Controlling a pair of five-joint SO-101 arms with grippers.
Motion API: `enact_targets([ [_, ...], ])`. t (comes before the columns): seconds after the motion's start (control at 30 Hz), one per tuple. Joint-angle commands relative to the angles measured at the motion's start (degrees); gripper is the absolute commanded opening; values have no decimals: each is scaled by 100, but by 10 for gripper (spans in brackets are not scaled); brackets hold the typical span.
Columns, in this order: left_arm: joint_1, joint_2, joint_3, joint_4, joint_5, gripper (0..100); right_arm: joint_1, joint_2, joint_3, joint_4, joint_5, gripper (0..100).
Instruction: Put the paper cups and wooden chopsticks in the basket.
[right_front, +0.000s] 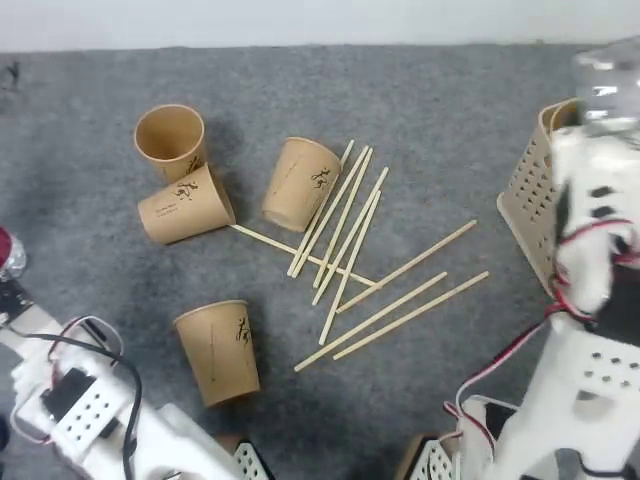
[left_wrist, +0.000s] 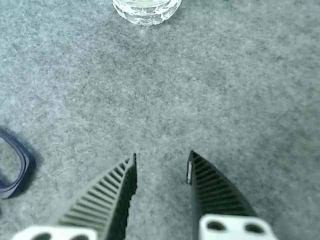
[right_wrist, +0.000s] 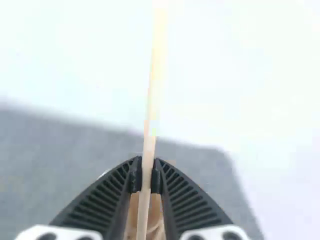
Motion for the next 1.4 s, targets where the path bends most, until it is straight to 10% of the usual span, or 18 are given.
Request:
enact_targets([
  [0.0, 9, -105, -31, -132, 70, 166, 593, -171, 325, -1086, -721, 7],
  [0.43, 18, -105, -22, -132, 70, 166, 1341, -1710, 5275, -5640, -1345, 7],
  [0.97, 9, -105, -22, -132, 70, 166, 1314, -1930, 5969, -6009, -1143, 225],
  [1.13, 35, -105, -22, -132, 70, 166, 673, -1991, 4695, -3934, -1196, 220],
  [1.37, 9, -105, -13, -132, 70, 166, -2044, -1095, 1811, -75, -624, 220],
])
